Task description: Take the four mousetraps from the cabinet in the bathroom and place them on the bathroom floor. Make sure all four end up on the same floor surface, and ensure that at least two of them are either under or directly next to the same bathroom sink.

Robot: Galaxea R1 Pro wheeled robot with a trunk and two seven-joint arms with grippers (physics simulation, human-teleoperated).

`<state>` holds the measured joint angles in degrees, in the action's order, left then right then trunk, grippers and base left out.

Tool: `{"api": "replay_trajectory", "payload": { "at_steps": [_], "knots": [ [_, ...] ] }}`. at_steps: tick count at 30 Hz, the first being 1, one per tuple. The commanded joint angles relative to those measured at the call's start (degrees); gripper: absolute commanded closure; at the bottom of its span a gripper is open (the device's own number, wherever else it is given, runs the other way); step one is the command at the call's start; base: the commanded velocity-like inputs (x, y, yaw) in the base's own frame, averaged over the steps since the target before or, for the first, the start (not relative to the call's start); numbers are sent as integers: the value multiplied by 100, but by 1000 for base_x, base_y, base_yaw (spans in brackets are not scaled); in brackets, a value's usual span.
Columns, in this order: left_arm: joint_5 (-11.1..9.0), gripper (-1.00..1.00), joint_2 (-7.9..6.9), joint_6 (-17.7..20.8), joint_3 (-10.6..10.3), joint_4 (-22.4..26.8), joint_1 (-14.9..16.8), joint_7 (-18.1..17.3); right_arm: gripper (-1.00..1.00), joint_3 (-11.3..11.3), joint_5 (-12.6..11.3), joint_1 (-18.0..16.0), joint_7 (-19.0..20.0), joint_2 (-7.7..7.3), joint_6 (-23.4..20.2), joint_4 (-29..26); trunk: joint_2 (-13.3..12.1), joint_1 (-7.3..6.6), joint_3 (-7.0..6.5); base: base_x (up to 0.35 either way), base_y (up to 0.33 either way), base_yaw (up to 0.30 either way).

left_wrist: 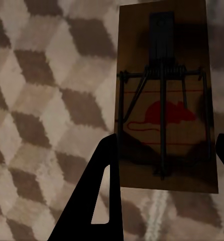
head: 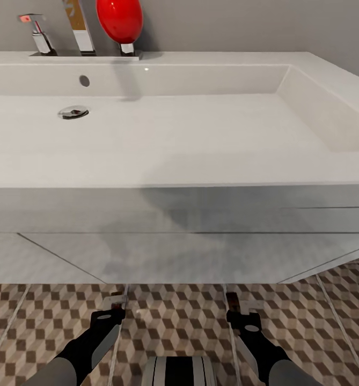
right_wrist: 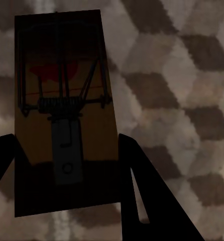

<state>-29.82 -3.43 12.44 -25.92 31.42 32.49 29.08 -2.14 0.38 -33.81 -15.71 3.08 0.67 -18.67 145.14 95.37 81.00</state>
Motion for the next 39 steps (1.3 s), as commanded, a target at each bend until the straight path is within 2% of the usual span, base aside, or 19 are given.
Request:
{"api": "replay_trajectory", "payload": {
  "at_steps": [1,39],
  "knots": [
    [-31,100,-9,30,-47,13,3,51,100,-23,-10,-3,-31,0,12,4,1,-1,4,17,0,0],
    [-33,100,-9,22,-45,17,3,52,100,-23,6,-3,7,8,12,4,1,-1,4,59,0,0]
  ]
}}
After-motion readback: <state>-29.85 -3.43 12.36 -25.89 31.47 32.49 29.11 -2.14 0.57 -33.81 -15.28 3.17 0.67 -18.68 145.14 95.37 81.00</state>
